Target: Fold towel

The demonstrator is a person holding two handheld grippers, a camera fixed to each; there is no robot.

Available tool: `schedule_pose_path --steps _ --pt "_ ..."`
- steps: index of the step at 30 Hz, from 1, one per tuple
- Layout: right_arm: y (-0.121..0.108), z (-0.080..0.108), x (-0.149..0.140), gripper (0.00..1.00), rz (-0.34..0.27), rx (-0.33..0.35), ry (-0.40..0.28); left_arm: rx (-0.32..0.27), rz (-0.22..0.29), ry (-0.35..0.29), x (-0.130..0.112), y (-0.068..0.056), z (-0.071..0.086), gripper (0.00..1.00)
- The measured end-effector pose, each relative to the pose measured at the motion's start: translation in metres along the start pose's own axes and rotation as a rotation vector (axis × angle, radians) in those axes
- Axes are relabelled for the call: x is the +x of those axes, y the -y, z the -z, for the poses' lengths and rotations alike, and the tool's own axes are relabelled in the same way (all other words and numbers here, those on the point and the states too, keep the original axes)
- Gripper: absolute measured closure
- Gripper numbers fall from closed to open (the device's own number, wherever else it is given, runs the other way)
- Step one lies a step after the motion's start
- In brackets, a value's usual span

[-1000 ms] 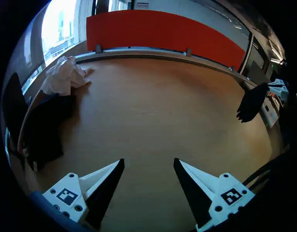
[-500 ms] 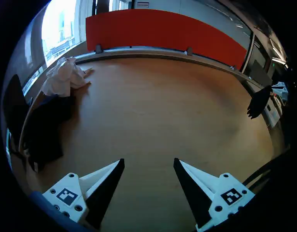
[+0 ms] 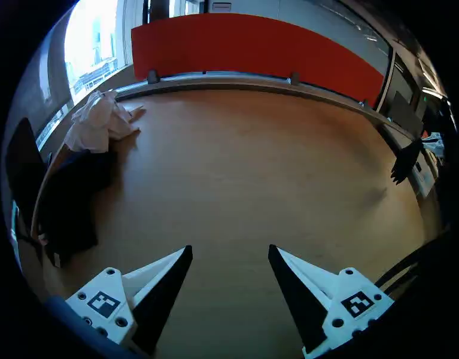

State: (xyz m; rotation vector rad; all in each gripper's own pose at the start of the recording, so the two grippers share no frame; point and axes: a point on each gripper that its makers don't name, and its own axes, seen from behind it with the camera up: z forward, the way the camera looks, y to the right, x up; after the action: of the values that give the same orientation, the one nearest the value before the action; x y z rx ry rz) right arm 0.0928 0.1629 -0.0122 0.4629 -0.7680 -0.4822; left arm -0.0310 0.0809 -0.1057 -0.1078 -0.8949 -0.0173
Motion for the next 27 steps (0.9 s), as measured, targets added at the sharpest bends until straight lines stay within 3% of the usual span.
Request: schedule_pose_path --steps 11,27 --pt "-0.029 -0.009 -0.017 0.96 -0.014 -0.017 0.029 0.015 -0.001 0.005 0.001 -0.003 0.0 0.06" --pt "-0.029 -0.017 -0.02 0.96 0.004 -0.008 0.04 0.014 -0.005 0.01 0.0 -0.01 -0.002 0.06"
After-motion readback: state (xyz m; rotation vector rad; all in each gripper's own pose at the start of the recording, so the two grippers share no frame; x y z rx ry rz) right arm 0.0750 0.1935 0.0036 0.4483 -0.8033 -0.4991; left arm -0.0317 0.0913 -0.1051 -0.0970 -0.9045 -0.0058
